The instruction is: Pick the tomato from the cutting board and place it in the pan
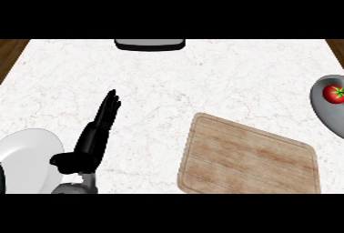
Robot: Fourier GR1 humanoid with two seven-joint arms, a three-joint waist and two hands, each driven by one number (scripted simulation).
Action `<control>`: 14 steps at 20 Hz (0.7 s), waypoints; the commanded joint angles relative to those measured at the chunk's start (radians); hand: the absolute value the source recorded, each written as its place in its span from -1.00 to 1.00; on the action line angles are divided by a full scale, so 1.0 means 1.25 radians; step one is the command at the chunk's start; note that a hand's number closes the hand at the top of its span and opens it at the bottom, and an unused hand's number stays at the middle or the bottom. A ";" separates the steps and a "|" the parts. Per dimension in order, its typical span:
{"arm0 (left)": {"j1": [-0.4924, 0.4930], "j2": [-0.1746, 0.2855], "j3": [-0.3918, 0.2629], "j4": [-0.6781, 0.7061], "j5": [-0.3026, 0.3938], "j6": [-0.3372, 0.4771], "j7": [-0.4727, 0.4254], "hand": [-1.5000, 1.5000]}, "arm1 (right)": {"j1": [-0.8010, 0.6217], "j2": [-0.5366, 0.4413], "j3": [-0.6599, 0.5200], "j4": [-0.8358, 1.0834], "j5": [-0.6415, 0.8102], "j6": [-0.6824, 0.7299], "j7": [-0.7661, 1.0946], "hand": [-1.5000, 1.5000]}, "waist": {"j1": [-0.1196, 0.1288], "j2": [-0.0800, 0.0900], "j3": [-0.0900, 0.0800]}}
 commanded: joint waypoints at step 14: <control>0.003 0.012 0.010 -0.009 0.007 -0.023 -0.004 0.00 | 0.085 0.005 0.059 -0.015 -0.015 0.051 -0.139 -1.00 | 0.000 -0.002 0.000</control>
